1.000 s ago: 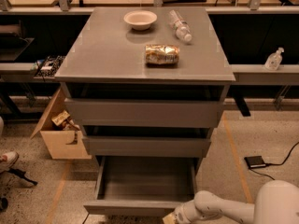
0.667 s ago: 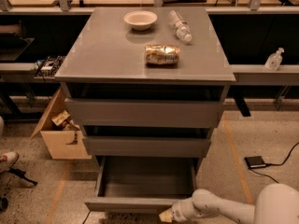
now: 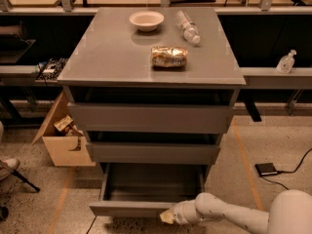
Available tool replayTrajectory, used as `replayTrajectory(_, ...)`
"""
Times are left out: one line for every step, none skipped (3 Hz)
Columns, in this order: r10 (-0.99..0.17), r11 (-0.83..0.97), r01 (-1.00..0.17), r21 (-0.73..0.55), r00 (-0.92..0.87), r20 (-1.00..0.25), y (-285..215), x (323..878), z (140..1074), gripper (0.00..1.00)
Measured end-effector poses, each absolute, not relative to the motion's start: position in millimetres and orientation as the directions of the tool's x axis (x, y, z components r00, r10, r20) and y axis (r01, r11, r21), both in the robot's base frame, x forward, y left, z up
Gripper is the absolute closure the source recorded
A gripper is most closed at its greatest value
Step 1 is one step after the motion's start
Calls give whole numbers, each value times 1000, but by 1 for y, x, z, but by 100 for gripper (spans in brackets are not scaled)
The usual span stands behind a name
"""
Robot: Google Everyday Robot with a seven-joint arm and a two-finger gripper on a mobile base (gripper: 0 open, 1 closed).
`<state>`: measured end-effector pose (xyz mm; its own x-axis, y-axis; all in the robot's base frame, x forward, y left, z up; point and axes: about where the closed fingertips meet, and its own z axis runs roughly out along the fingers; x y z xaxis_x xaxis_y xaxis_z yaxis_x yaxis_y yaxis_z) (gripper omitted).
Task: Close bottom drawer
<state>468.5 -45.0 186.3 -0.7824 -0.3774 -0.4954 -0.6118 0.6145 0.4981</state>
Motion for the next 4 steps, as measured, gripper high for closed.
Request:
replayTrajectory(-377,614,-612,498,-782,-495,-45,469,186,100)
replayTrajectory(-366,621,-602,502,-789,-493,-43,470,184,100)
replayTrajectory(-353,616,-615,492,-774,-526,-35,490,184,100)
replayTrajectory(-332,610,-639,467,-742,-582,-25,516,188,100)
